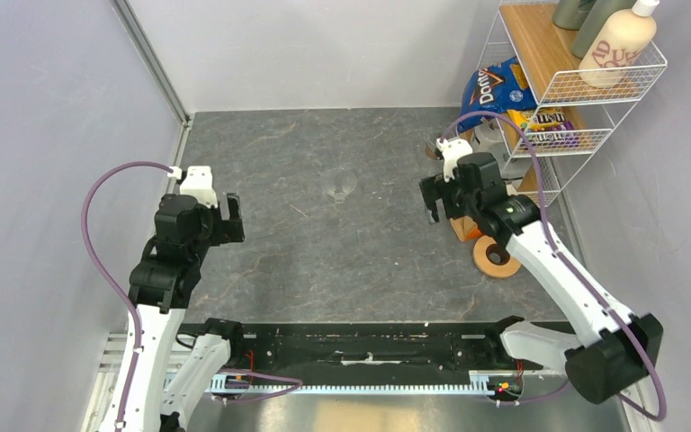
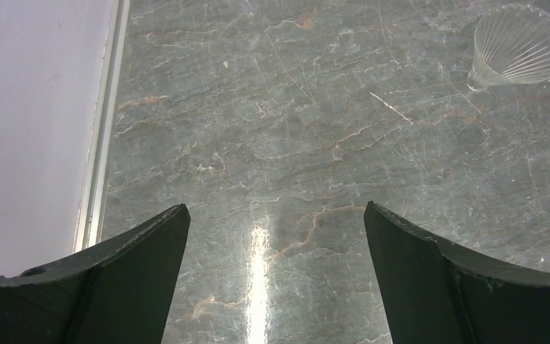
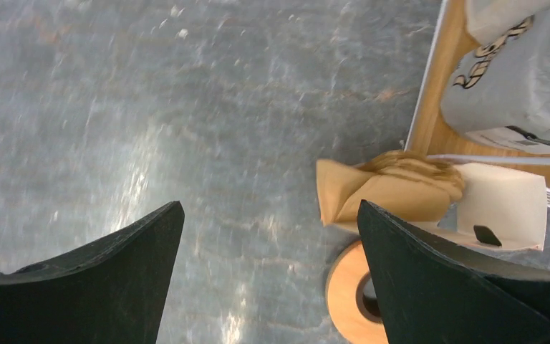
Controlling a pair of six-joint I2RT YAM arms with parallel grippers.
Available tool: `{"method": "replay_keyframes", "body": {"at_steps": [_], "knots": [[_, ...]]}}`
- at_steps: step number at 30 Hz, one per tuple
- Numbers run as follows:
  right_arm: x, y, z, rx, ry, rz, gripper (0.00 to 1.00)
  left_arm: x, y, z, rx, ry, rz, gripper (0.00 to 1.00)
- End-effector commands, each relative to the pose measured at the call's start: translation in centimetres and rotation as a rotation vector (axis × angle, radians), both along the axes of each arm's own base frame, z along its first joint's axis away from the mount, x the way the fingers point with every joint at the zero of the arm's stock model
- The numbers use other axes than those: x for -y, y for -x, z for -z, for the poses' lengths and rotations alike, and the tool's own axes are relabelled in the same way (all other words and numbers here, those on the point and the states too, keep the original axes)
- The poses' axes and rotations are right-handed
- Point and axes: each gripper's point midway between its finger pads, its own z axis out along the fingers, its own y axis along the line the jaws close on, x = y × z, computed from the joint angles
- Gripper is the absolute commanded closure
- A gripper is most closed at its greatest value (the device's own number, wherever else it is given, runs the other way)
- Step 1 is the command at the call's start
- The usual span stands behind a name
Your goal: Place the coffee filter in the dripper
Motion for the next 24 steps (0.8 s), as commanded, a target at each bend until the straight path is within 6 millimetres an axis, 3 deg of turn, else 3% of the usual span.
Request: {"method": "replay_keyframes", "body": {"at_steps": [1,5,10,17,24], "knots": [[0.1,-6.5,-4.3,0.242,-0.121,0.252,0.01,0.5,-1.2,-1.8,0.089,0.065,-0.013,0.0],[-0.9,-9.9,-4.0,0.295,-0.138,0.297,0.01,0.7,-1.2,-2.9,0.13,0.091,-0.015,0.0],[-1.2,-13.6,-2.2,0.333,-0.11,0.363,0.01,1.4,-1.3,-3.6,0.153,0.123,0.013,0.0],[-0.3,-16.7,0.9,0.419,-0.04,0.442,0.01,1.9,-1.5,-4.2,0.181,0.145,0.03,0.0],[0.1,-19.7,4.4,0.382,-0.028,0.474,0.01,2.6,-1.8,-4.0,0.179,0.172,0.055,0.0]]}}
